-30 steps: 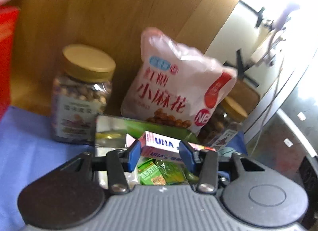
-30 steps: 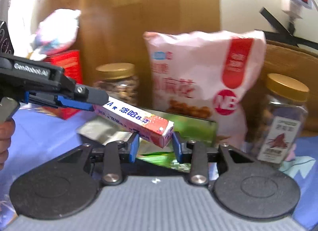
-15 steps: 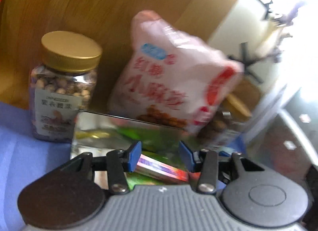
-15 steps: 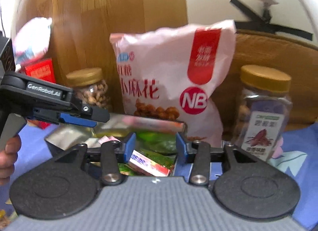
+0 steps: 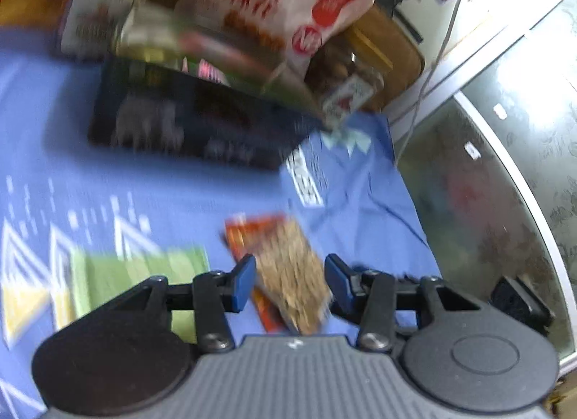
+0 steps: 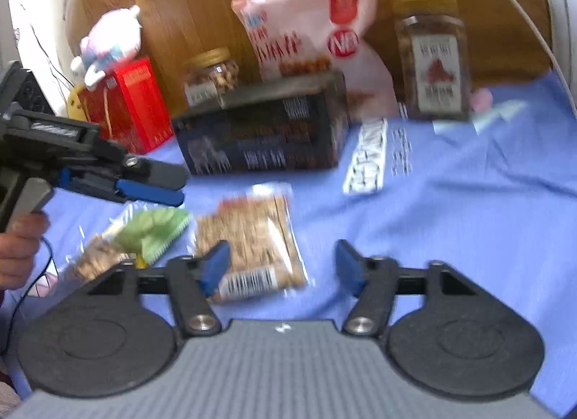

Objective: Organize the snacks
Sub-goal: 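Grasp the clear bag of nuts with the left tool and lift it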

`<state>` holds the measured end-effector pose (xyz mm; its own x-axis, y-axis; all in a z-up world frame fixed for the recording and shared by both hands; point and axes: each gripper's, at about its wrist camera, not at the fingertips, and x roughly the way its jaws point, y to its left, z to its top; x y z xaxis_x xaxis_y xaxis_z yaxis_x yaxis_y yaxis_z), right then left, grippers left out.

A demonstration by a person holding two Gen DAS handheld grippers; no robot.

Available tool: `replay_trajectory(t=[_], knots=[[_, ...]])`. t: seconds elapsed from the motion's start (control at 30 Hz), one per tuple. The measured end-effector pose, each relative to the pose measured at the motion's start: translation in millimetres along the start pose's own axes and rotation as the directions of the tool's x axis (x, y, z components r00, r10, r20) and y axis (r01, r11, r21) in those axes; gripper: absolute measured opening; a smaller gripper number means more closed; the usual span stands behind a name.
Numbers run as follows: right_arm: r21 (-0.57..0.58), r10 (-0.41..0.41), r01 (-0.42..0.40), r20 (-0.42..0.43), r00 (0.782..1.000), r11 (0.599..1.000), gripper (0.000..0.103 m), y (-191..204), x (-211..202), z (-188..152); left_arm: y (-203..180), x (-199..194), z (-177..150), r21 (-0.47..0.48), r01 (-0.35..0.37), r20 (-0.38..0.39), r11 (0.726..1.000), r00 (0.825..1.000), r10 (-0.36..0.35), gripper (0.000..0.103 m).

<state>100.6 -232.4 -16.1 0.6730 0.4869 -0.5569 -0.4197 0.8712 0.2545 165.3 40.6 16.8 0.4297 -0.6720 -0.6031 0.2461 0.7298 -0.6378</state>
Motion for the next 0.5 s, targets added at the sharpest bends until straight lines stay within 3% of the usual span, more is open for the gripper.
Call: replay_trajectory(t=[0.07,0.27,0.5], knots=[[0.008,0.004,-0.004,-0.014,1.0,1.0,0.076,1.0,5.3,1.7,-0.9,4.3,-10.3,-0.009,-0.003,-0.026,1.0,1.0,0.003,0.045],[0.045,0.166,-0.164,-0.045,0.985,0.985,0.069,14.7,1.5,-0.3,3.4,6.6,-21.7,-0.035,-0.033,-0.022,0.999,0.999,0.032,0.047],[0.029,0.105,-0.104,-0.033,0.994,0.994,0.068,9.0,6.4,2.0,4.4,11.6,-19.2,-0.052,-0.019,-0.014,0.998,1.0,0.018,0.047]])
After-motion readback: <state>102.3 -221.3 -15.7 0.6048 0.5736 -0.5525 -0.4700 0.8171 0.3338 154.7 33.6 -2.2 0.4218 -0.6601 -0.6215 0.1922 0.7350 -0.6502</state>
